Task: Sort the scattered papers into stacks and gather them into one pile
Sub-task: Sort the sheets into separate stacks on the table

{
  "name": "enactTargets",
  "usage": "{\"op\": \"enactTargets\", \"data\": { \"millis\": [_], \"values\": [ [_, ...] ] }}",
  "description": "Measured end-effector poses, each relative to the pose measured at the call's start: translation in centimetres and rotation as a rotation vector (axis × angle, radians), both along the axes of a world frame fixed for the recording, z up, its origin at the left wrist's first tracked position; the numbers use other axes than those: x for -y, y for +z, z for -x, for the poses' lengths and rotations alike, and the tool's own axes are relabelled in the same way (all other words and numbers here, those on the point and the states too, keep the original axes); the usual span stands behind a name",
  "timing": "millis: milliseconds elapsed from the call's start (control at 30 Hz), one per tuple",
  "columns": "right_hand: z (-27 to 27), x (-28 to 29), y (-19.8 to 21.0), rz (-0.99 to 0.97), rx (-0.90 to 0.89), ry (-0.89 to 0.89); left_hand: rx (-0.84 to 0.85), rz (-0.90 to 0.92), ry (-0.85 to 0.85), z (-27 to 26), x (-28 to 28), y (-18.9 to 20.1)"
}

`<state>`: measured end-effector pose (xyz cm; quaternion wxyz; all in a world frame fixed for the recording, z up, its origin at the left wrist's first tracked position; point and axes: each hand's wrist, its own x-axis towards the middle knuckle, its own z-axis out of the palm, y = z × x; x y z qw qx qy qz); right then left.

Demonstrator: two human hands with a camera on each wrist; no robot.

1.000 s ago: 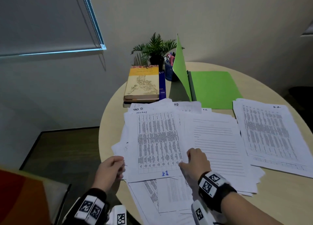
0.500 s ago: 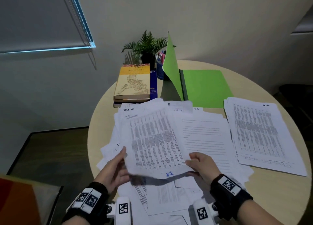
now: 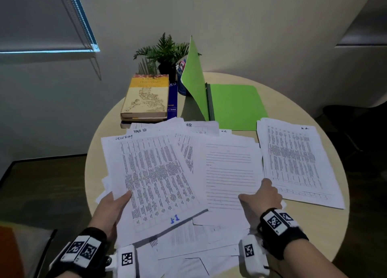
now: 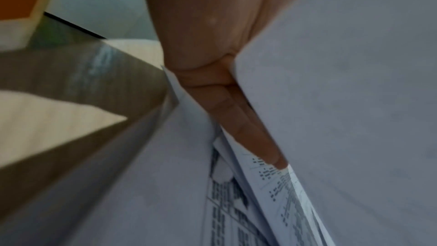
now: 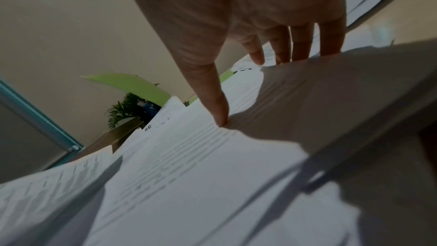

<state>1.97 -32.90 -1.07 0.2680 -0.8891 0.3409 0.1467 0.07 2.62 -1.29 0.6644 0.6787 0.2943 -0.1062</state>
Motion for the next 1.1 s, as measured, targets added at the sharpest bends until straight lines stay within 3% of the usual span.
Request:
{"op": "enactTargets", "data": {
  "millis": [233,367,533,733,933,1100],
  "values": [
    [0.3,1.0,-0.9,0.105,0.125,0.000,0.036,-0.054,0.019,1.7,-1.3,0.9],
    [0.7,2.1,-0.4,0.010,0.323,0.028,0.040,-0.043,0.013,2.0,-1.5,1.1],
    [1.3,3.1,1.8,-0.122,0.413,-0.039,0.042,-0.029,0.014,2.0,-1.6,0.7],
    [1.5,4.3,2.9,-0.304,0.615,-0.217,0.043,-0.025,-0.007,1.9,-1.4,0.7],
    [1.5,3.2,2.9,-0.661,0.570,-0.284,0.059,-0.033,-0.059,1.5,0.0,0.3],
    [2.8,-1.2,1.6,-0.777,0.467,-0.233,0.075,0.011,-0.115,1.4,1.6,0.5]
  ]
}}
